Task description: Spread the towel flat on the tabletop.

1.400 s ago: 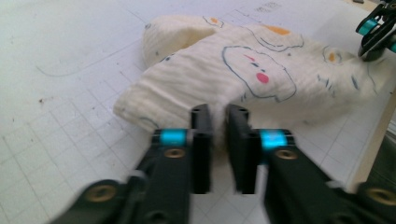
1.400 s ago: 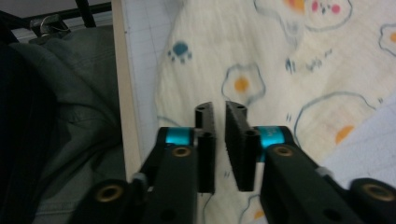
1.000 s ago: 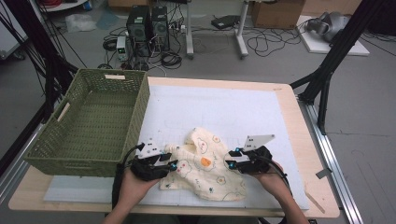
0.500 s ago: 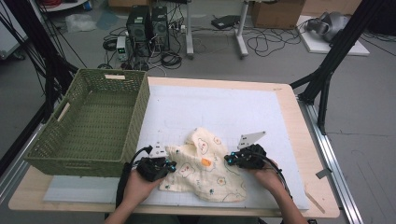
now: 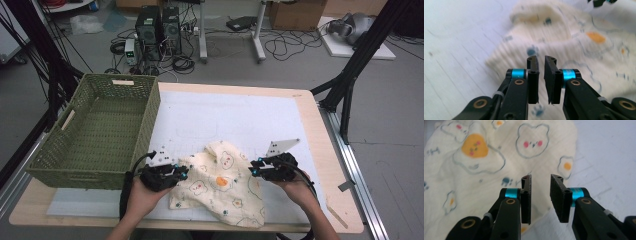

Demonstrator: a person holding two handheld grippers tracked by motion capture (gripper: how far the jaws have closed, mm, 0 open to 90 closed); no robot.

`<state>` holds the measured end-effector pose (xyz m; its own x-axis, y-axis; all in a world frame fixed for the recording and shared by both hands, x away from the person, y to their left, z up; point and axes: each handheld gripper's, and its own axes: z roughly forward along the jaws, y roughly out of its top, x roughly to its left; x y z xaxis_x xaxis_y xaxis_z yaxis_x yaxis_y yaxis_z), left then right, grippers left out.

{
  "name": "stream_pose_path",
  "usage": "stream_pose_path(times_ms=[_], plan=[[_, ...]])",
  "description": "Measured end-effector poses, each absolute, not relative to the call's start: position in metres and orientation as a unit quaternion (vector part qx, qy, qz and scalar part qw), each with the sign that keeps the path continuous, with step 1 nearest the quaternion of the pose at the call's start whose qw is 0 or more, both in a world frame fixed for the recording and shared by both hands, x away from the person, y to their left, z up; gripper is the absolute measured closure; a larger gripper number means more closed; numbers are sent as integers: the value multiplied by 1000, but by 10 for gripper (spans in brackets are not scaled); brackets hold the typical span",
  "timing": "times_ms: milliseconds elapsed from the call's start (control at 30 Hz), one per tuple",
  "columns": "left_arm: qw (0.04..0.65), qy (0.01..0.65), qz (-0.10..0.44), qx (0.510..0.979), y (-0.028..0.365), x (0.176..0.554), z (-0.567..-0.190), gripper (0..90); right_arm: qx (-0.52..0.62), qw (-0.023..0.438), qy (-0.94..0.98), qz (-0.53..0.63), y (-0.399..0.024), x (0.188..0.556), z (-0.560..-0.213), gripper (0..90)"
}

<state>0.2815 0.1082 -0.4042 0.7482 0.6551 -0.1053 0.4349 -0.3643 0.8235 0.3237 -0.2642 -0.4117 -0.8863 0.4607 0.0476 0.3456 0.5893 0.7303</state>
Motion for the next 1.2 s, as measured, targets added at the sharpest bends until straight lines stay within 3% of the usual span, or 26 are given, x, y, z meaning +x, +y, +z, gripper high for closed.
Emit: stream_pose_path(times_ms=[200, 300, 367, 433, 567, 633, 800, 900, 1033, 1200], plan=[[446, 345, 144, 813, 89, 309, -404, 624, 250, 62, 881, 397, -244, 358, -414, 483], [431, 349, 152, 818, 83, 320, -411, 576, 254, 53, 881, 395, -236, 371, -419, 479], [423, 360, 141, 819, 82, 328, -418, 576, 259, 49, 881, 392, -233, 377, -424, 511], [403, 371, 118, 828, 81, 336, -427, 590, 260, 40, 884, 386, -231, 381, -428, 600], [378, 358, 94, 849, 75, 339, -437, 832, 247, 23, 890, 383, -229, 382, -431, 860], [386, 363, 106, 841, 77, 338, -434, 872, 245, 32, 889, 386, -231, 380, -426, 869], [442, 392, 193, 784, 91, 324, -409, 875, 265, 92, 870, 406, -255, 371, -398, 872], [459, 383, 219, 771, 93, 313, -398, 873, 272, 119, 856, 425, -268, 364, -381, 871], [440, 377, 198, 791, 89, 303, -405, 864, 258, 121, 867, 410, -264, 353, -378, 870], [411, 370, 148, 820, 92, 293, -429, 794, 247, 91, 891, 371, -258, 339, -408, 868]])
